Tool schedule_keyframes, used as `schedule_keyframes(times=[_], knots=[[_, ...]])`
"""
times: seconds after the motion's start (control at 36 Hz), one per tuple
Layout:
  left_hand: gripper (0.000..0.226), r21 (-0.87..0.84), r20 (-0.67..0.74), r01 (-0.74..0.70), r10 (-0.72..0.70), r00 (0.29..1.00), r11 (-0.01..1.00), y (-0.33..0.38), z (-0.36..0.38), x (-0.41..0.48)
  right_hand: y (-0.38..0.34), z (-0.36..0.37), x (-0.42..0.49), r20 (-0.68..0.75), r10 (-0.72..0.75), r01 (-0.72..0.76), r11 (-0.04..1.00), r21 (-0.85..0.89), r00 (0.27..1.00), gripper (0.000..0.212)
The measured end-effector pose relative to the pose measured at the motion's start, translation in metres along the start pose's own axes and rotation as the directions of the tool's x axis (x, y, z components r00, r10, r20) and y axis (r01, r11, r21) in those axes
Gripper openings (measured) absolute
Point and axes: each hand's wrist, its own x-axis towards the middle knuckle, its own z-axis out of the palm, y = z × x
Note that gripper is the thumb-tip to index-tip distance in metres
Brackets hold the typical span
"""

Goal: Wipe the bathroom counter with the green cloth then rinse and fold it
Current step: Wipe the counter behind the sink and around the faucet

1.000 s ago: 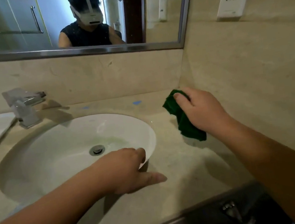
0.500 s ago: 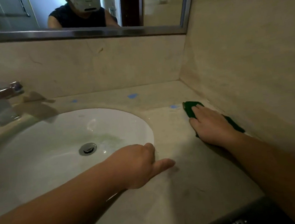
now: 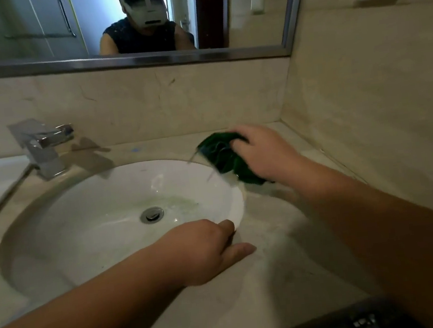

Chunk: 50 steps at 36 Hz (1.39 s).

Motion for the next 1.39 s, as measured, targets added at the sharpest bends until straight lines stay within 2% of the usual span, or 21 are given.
schedule_keyframes(times=[0.11,0.17,0.22,0.28,0.36,0.44,0.56,0.69,0.78,0.89,1.03,1.06,1.17,1.28,1.39], knots=[[0.054,0.017,-0.049,-0.013,0.014,0.999,1.000,0.002,0.004,0.004,0.050,-0.045,-0.016,-0.129,0.039,-0.074,0.957,-0.279,0.991,0.041],[0.058,-0.022,-0.107,-0.048,0.045,0.993,0.999,0.000,0.006,0.007,0.088,-0.046,-0.024,-0.089,0.138,-0.162,0.913,-0.374,0.986,0.047],[0.070,-0.007,-0.134,-0.101,0.100,0.986,0.995,-0.002,0.006,0.009,0.125,-0.034,-0.032,0.014,0.245,-0.216,0.881,-0.421,0.970,0.047],[0.077,-0.001,-0.126,-0.129,0.128,0.984,0.992,-0.002,0.005,0.011,0.153,-0.021,-0.030,0.048,0.276,-0.227,0.867,-0.444,0.960,0.047],[0.077,-0.011,-0.143,-0.145,0.142,0.979,0.989,0.000,0.003,0.011,0.161,-0.009,-0.009,0.016,0.279,-0.243,0.861,-0.447,0.960,0.039],[0.076,-0.026,-0.149,-0.158,0.153,0.977,0.987,0.001,0.001,0.011,0.149,0.004,0.013,0.065,0.253,-0.203,0.882,-0.426,0.965,0.036],[0.076,-0.022,-0.135,-0.156,0.152,0.979,0.988,-0.001,0.003,0.014,0.104,0.035,0.018,0.172,0.067,0.008,0.914,-0.405,0.983,0.052],[0.073,0.014,-0.143,-0.144,0.145,0.979,0.989,0.001,0.002,0.012,0.047,0.067,0.018,0.283,-0.127,0.193,0.957,-0.217,0.951,0.045],[0.068,0.015,-0.159,-0.138,0.139,0.977,0.990,-0.001,0.004,0.009,0.024,0.069,0.012,0.329,-0.173,0.224,0.967,-0.121,0.928,0.041],[0.066,0.076,-0.203,-0.129,0.142,0.969,0.989,-0.010,0.003,0.003,0.022,0.033,0.006,0.146,-0.173,0.183,0.981,-0.061,0.974,0.038],[0.061,0.053,-0.204,-0.091,0.100,0.974,0.994,-0.050,-0.015,0.014,0.054,-0.022,0.003,-0.010,-0.145,0.139,0.965,-0.221,0.989,0.037],[0.059,0.065,-0.219,-0.071,0.084,0.972,0.995,-0.062,-0.018,0.020,0.065,-0.023,0.002,0.022,-0.144,0.145,0.956,-0.254,0.989,0.038],[0.053,0.127,-0.233,-0.025,0.055,0.971,0.992,-0.101,-0.029,0.049,0.111,0.002,-0.007,0.351,-0.002,0.162,0.889,-0.428,0.936,0.049],[0.064,0.141,-0.232,-0.018,0.050,0.971,0.990,-0.132,-0.038,0.081,0.132,0.004,0.001,0.356,-0.012,0.164,0.902,-0.400,0.934,0.049],[0.079,0.182,-0.203,0.011,0.027,0.979,0.983,-0.164,-0.041,0.112,0.147,-0.004,0.020,0.304,0.040,0.091,0.910,-0.404,0.952,0.064]])
